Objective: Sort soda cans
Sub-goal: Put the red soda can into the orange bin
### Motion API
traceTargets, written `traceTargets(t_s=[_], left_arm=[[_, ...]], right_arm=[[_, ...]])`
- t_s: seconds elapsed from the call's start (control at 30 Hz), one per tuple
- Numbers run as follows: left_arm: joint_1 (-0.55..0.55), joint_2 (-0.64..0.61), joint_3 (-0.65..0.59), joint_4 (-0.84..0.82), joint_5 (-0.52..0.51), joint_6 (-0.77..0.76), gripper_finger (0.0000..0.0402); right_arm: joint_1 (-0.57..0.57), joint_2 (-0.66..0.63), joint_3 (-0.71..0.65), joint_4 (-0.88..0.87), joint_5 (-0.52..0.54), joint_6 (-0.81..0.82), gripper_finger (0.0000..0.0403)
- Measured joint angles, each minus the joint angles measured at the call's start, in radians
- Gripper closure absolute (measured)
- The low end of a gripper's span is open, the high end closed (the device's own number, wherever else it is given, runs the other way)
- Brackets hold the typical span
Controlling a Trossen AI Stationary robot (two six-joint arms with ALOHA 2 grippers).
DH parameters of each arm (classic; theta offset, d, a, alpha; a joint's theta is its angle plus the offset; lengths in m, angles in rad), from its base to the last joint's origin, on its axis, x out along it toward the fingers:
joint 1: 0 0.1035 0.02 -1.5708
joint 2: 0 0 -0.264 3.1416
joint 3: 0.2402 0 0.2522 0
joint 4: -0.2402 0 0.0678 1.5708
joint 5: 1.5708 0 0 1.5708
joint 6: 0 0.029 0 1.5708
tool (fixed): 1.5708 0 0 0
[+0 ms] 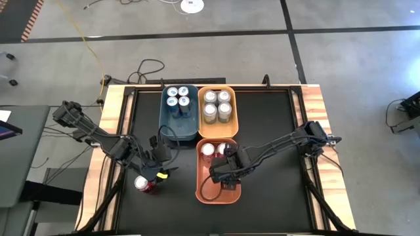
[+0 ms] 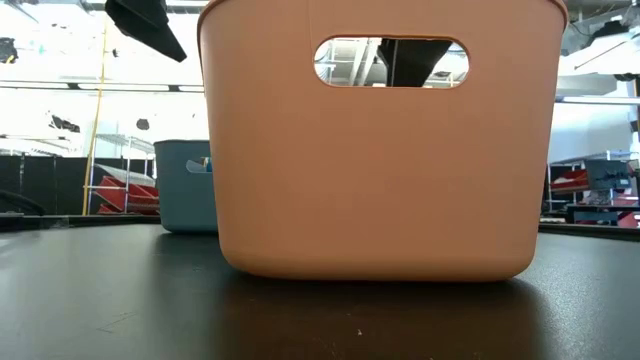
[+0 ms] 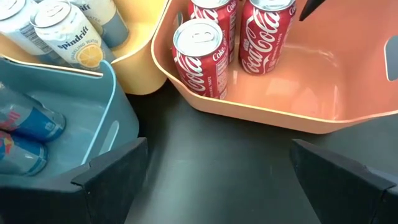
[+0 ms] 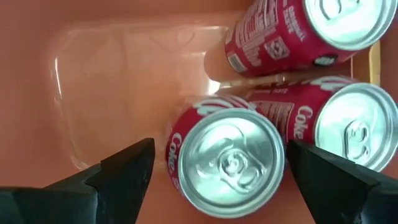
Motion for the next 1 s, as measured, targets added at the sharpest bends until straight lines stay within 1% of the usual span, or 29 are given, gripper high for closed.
traceTargets(t_s=[0.1, 0.33, 0.47, 0.6, 0.73, 0.87, 1.0], left_arm=[[0.000, 0.000, 0.000, -0.001, 0.000, -0.006, 0.0013], [0.000, 0.000, 0.000, -0.001, -0.001, -0.007, 0.0013], [0.000, 0.000, 0.000, -0.018, 0.005, -0.002, 0.0013], [0.000, 0.000, 0.000, -0.081, 0.063, 0.038, 0.0013], [0.000, 0.000, 0.000, -0.130, 0.118, 0.001, 0.0013], [0.000, 0.000, 0.000, -0.130, 0.183, -0.020, 0.0013], [0.000, 0.000, 0.000, -0.132, 0.188, -0.066, 0.0013]], right_arm=[[0.008, 0.000, 0.000, 0.022, 0.000, 0.000, 0.0020], [0.009, 0.000, 0.000, 0.014, -0.004, 0.007, 0.0005], [0.009, 0.000, 0.000, 0.001, -0.004, 0.008, 0.0003], [0.008, 0.000, 0.000, 0.001, 0.021, 0.042, 0.0003], [0.015, -0.003, 0.000, -0.003, 0.035, 0.045, 0.0003], [0.031, -0.019, 0.000, 0.000, 0.052, 0.046, 0.0003], [0.046, -0.044, 0.000, 0.006, 0.079, 0.045, 0.0003]])
